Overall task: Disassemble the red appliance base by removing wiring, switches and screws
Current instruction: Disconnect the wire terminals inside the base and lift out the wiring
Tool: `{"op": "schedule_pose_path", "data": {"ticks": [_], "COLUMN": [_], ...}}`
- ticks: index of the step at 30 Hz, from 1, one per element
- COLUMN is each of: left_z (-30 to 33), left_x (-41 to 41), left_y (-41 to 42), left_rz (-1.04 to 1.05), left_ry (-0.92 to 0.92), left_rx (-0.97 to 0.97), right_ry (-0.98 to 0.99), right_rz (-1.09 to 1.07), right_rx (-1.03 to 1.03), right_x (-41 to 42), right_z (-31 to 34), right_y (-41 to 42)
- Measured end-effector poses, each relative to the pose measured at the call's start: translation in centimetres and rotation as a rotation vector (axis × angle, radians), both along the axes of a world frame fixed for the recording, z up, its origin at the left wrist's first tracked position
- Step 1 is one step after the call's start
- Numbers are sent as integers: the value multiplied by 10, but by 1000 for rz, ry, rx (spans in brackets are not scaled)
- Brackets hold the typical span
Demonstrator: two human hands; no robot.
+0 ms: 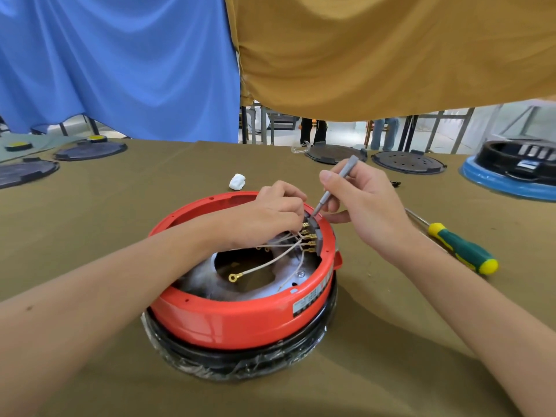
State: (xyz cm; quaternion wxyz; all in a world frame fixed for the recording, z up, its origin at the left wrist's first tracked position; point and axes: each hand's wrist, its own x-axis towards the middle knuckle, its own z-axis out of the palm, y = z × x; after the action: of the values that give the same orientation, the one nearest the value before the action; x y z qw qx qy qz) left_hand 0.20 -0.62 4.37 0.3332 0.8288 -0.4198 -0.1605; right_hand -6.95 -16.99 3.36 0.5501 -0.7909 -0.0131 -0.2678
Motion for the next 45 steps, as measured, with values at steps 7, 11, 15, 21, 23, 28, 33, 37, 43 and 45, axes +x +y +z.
{"op": "schedule_pose_path", "data": {"ticks": [7, 11, 15, 21, 23, 28, 33, 37, 43, 45], "left_z": [0, 0, 0, 1, 1, 1, 2, 3, 2, 2], "left_x": [0, 0, -1, -1, -1, -2, -3, -4, -3, -3], "left_y": [-1, -1, -1, 0, 1, 0, 0, 1, 1, 0], "left_rz": [4, 2, 6, 4, 7, 6, 14, 18, 19, 17], "left_ry": [-1, 1, 1, 11, 14, 19, 5, 2, 15, 13], "left_rx": [2, 4, 2, 8, 8, 6, 14, 16, 9, 9], "right_ry": [-47, -24, -30, -31, 9, 127, 174, 68, -59, -47], "right_rz": [-12, 12, 11, 0, 16, 54, 76, 30, 5, 6], "right_rx": [-215, -79, -96, -68, -16, 193, 279, 179, -149, -121], "right_x": [0, 0, -1, 0, 1, 6, 6, 2, -4, -3], "right_z": [-4, -3, -2, -2, -1, -4, -6, -3, 1, 0], "right_y": [2, -1, 1, 1, -1, -8, -9, -4, 5, 3]}}
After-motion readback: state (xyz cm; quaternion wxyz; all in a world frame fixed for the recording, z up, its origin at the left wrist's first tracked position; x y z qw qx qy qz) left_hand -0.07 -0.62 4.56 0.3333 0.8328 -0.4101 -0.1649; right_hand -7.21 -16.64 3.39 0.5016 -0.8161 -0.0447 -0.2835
